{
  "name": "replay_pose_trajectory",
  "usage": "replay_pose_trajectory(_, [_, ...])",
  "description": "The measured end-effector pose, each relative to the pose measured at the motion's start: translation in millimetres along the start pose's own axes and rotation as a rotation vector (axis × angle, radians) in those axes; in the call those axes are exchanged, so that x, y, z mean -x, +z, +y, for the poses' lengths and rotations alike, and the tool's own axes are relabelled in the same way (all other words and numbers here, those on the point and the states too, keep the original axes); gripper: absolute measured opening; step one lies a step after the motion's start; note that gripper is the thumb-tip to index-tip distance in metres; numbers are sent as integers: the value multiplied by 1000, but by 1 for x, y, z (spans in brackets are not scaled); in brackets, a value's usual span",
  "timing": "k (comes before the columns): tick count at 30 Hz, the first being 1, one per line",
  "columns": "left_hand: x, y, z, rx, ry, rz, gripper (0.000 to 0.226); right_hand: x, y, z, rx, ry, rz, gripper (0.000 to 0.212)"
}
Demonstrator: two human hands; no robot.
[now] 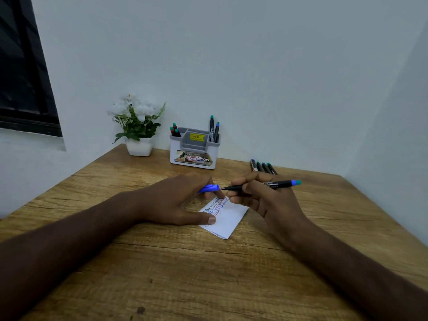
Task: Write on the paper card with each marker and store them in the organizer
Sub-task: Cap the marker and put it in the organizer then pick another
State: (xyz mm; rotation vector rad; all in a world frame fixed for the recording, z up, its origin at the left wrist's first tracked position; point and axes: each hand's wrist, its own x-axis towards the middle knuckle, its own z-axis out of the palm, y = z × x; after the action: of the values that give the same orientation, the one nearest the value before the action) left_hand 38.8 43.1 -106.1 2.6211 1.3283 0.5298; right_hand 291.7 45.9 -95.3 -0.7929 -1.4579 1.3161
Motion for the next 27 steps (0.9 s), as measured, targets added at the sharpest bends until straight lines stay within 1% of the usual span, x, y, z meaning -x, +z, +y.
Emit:
replay_pose_trajectory(8, [1,-1,2,-9,-4,-3,33,-2,0,2,51,-35,11,14])
replay_pose_trajectory(11, [0,-1,2,-53,-13,-4,37,0,1,2,83,-47,-10,12])
replay_pose_trajectory(13, [1,-2,2,-71,-21,-18,37,0,1,2,151,-59,-10,10])
replay_pose_trajectory(16, [2,-2,5,-82,1,-4,22,-3,0,3,370,-127,-11,13])
replay_pose_trajectory(17, [2,-3,8,-82,-1,9,20,-3,1,4,418,-150,-26,16])
replay_pose_trajectory(18, [2,-2,10,-97,-8,19,23,-3,2,5,440,-165,-44,17])
replay_pose_trajectory(20, [0,0,14,-172,-17,26,29,-4,3,9,445,-171,-48,17])
replay_pose_trajectory(22, [-1,2,18,-255,-24,46,32,-4,3,12,397,-140,-23,19])
replay_pose_trajectory(24, [-3,4,19,-307,-29,76,32,-5,3,13,346,-82,-11,19])
replay_pose_trajectory(27, [-3,5,20,-339,-26,105,30,-5,4,9,328,-18,-42,17])
